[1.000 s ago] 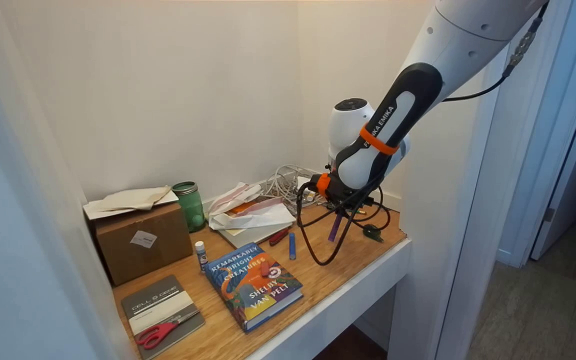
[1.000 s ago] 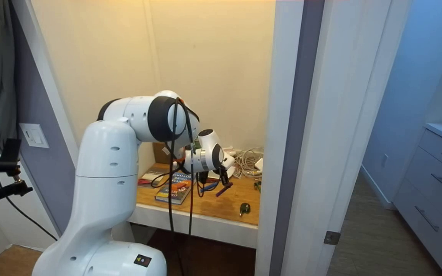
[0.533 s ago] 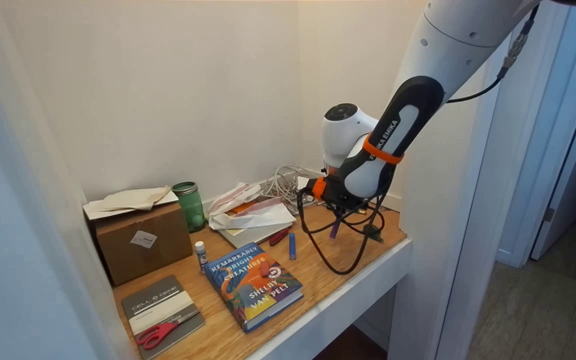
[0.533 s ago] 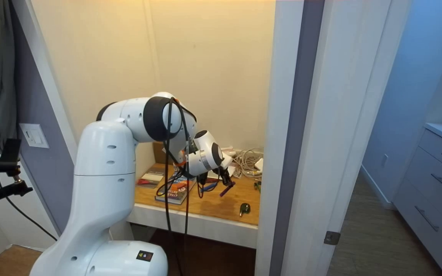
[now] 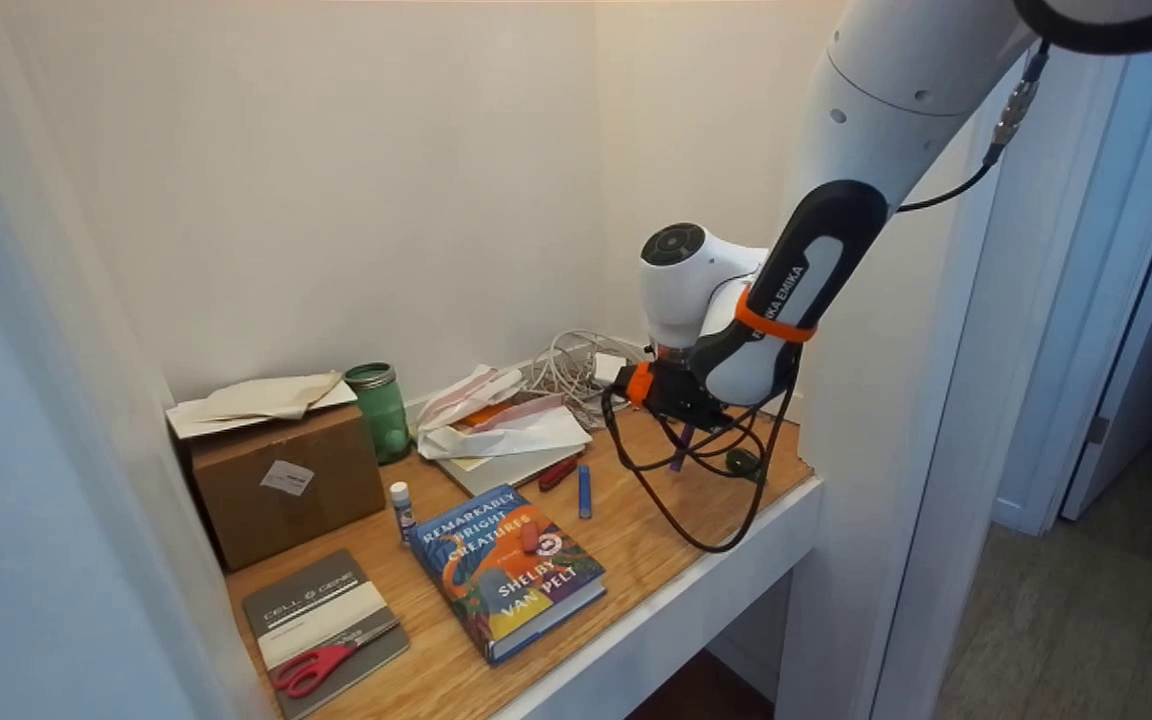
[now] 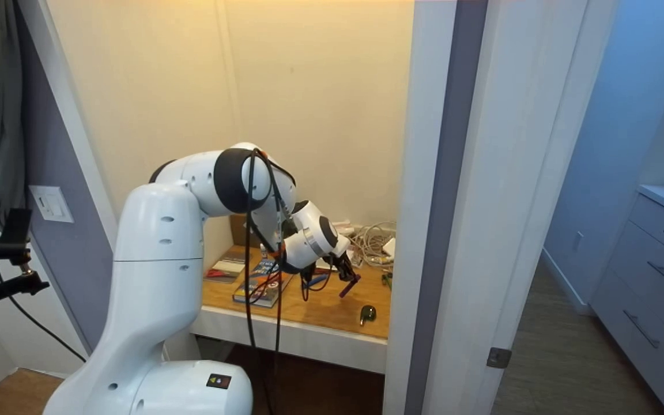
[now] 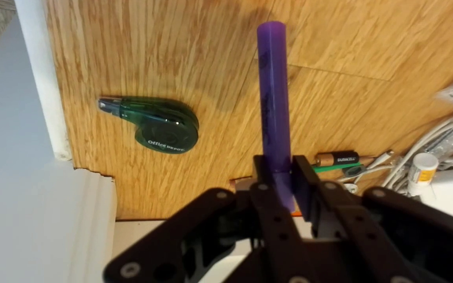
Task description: Pick up the purple marker and place it standing upwards on the shelf
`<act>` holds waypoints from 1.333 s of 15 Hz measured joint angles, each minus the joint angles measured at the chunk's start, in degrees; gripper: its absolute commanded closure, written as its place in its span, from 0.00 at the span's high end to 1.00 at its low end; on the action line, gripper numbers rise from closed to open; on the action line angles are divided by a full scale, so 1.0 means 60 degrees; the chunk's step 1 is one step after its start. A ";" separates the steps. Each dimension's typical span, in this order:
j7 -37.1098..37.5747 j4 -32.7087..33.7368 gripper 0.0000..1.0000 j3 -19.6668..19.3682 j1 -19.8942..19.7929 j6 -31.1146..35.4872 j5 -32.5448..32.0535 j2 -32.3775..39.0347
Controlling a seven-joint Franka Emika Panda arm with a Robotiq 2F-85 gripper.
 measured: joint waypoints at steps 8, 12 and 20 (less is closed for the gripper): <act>0.2390 0.0364 0.04 -0.0071 0.0041 -0.0889 -0.2211 0.0190; 0.3557 0.0590 0.04 0.0445 -0.0233 -0.1721 -0.3414 0.0206; 0.4672 0.0981 0.04 0.2470 -0.1809 -0.3316 -0.4960 0.0224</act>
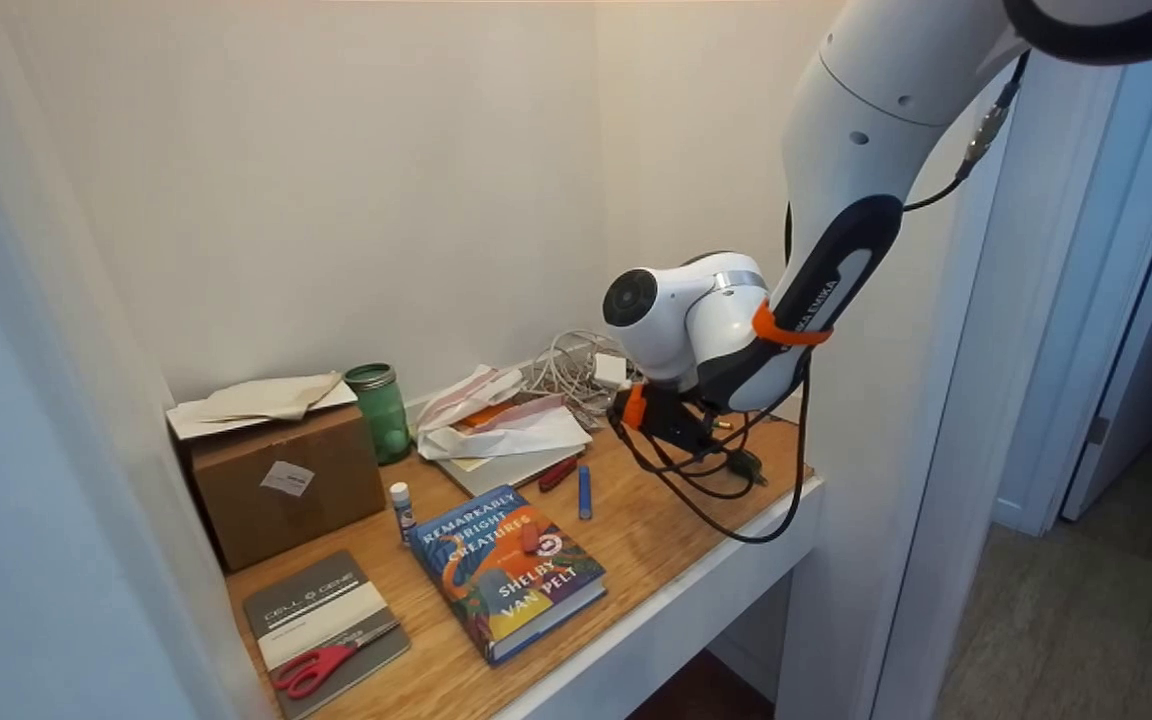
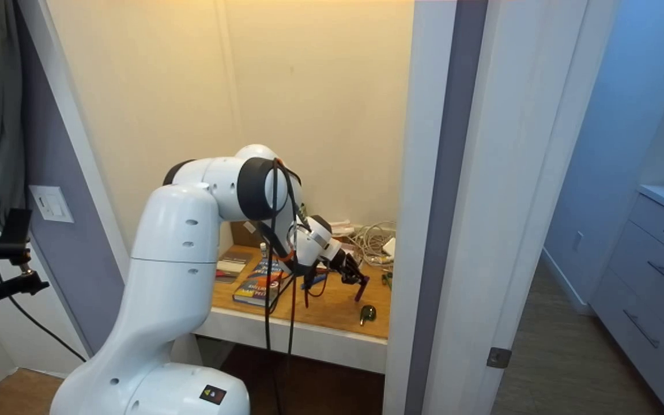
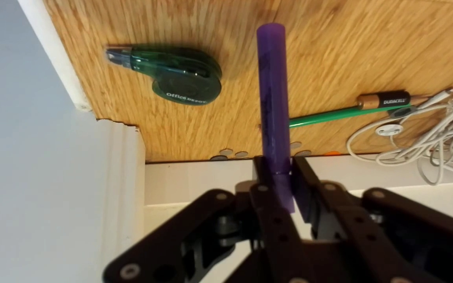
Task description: Pick up the purple marker and place it standing upwards on the shelf
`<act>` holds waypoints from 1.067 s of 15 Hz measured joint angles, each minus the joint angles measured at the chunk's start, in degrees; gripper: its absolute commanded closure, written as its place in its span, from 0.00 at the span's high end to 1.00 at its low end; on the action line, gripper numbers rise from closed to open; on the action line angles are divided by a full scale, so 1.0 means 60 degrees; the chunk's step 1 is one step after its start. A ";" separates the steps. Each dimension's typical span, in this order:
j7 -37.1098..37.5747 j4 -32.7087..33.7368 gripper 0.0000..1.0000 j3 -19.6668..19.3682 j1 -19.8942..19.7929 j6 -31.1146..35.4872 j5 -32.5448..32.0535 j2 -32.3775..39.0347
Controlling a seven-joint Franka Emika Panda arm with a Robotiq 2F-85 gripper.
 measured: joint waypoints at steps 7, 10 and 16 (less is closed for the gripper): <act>0.0380 0.0219 0.04 0.1005 -0.0765 -0.0961 -0.0718 0.0125; 0.0522 0.0279 0.04 0.1263 -0.0920 -0.1242 -0.0939 0.0190; 0.0646 0.0518 0.04 0.1533 -0.1041 -0.1707 -0.1159 0.0436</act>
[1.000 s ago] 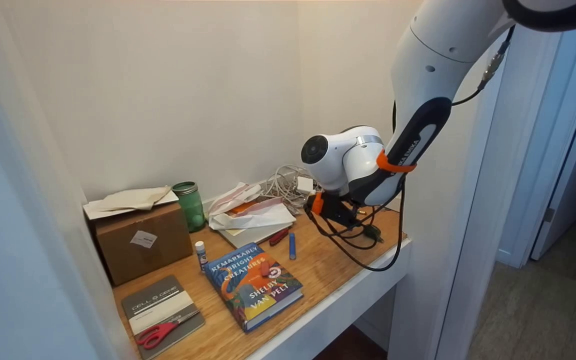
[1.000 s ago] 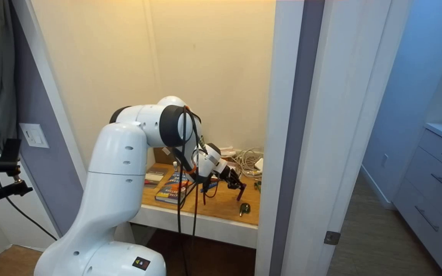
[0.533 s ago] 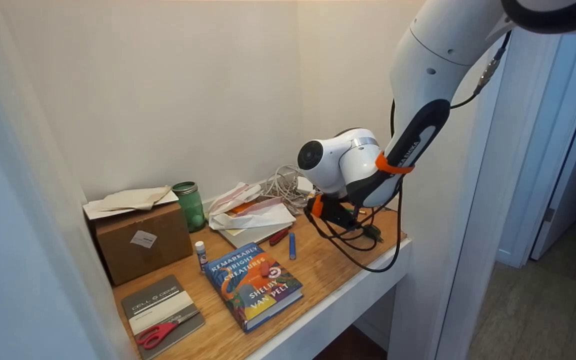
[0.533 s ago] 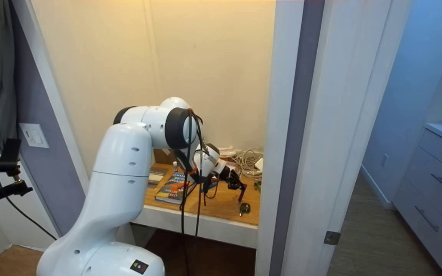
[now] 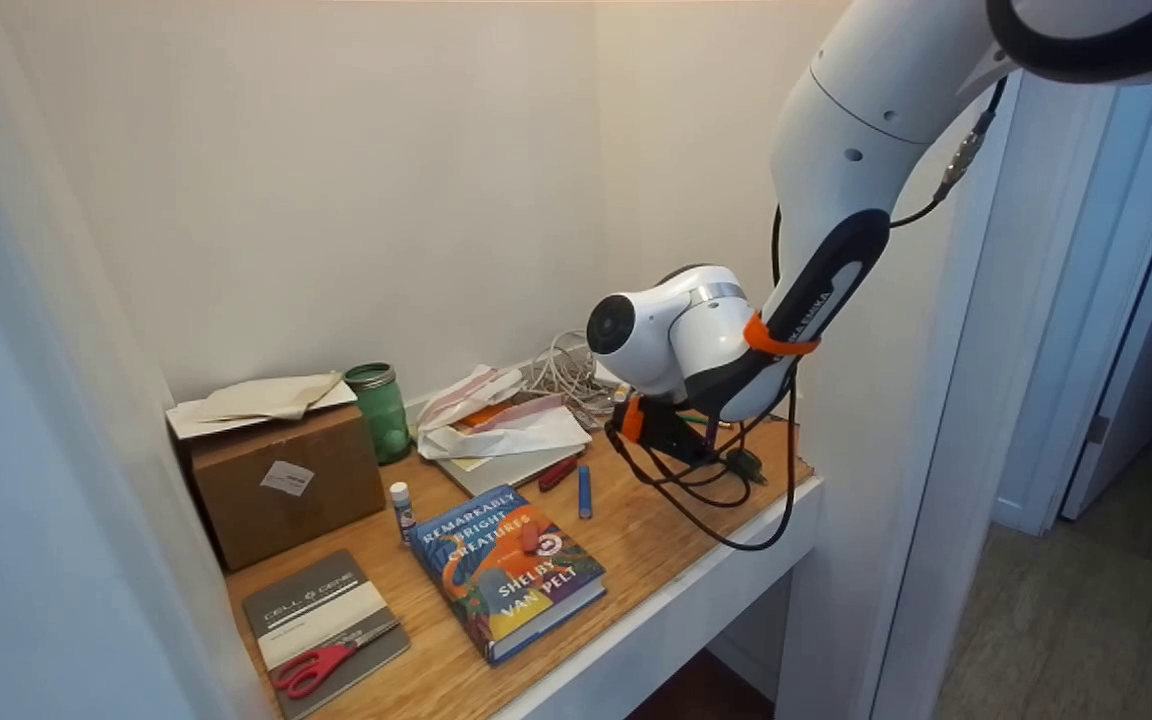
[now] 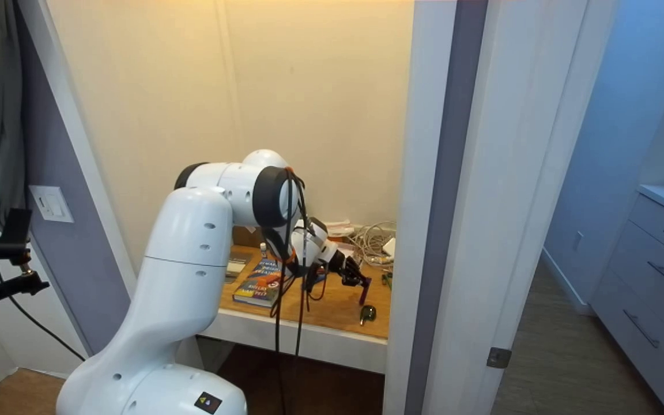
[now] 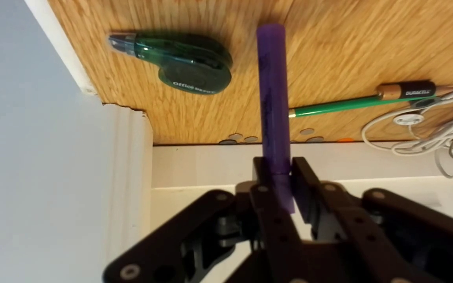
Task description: Pick up the purple marker and place it standing upwards on the shelf
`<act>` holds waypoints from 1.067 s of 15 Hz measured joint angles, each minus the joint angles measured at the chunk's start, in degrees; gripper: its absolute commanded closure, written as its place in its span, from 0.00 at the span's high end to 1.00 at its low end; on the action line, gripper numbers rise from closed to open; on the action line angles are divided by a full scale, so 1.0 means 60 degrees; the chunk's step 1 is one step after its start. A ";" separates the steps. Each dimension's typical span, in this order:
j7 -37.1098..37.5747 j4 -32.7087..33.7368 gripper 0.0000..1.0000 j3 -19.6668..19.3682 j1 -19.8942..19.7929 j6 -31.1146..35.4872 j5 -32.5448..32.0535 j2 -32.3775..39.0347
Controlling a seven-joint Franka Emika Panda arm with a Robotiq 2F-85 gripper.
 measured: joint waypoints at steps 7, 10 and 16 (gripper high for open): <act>0.0262 0.0224 0.04 0.0127 -0.0049 -0.0357 -0.0247 0.0230; 0.0485 0.0292 0.04 0.0162 -0.0049 -0.0585 -0.0399 0.0320; 0.0736 0.0508 0.04 0.0254 -0.0050 -0.0989 -0.0545 0.0526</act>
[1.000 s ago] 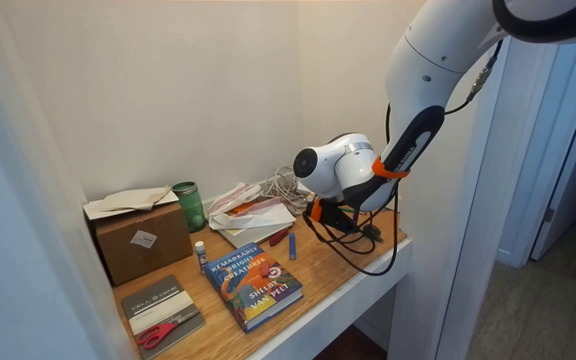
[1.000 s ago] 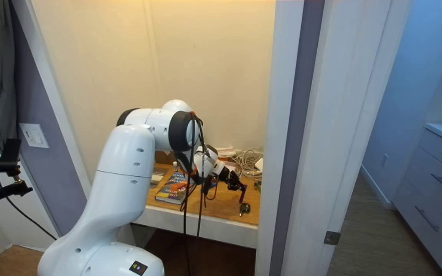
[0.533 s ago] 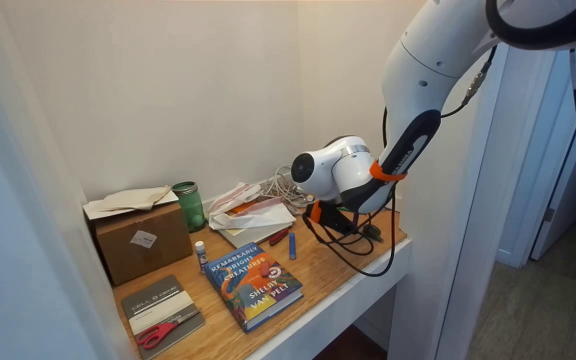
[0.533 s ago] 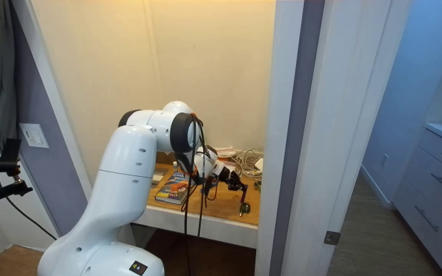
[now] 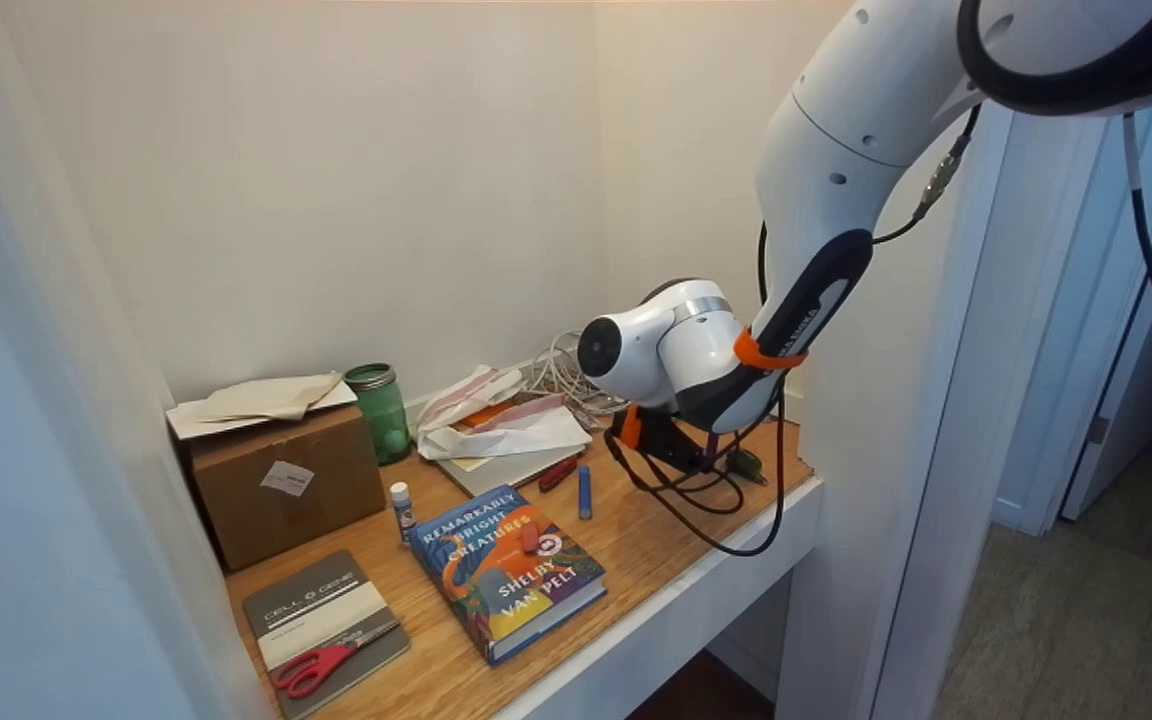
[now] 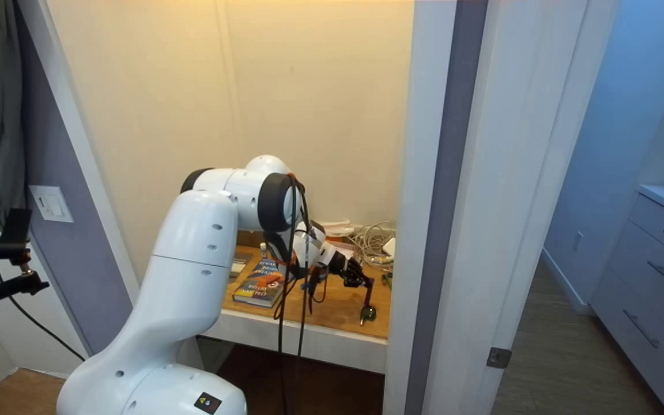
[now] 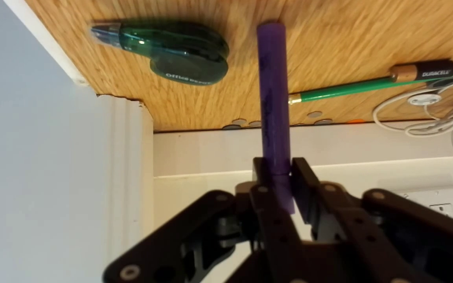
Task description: Pick up the purple marker and place it standing upwards on the shelf
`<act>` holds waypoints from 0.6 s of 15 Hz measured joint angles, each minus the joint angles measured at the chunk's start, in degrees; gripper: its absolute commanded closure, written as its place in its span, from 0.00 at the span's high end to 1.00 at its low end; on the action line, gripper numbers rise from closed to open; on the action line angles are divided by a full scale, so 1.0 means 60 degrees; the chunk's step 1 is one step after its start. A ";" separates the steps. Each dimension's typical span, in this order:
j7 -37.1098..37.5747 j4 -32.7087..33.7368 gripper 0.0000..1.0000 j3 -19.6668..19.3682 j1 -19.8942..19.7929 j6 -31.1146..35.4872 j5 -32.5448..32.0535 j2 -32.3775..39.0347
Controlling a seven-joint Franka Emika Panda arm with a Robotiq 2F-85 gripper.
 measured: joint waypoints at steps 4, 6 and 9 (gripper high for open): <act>0.0085 0.0189 0.04 0.0060 0.0000 -0.0378 -0.0031 0.0170; 0.0104 0.0271 0.04 0.0084 0.0000 -0.0519 -0.0033 0.0241; 0.0106 0.0415 0.10 0.0118 0.0000 -0.0696 -0.0034 0.0351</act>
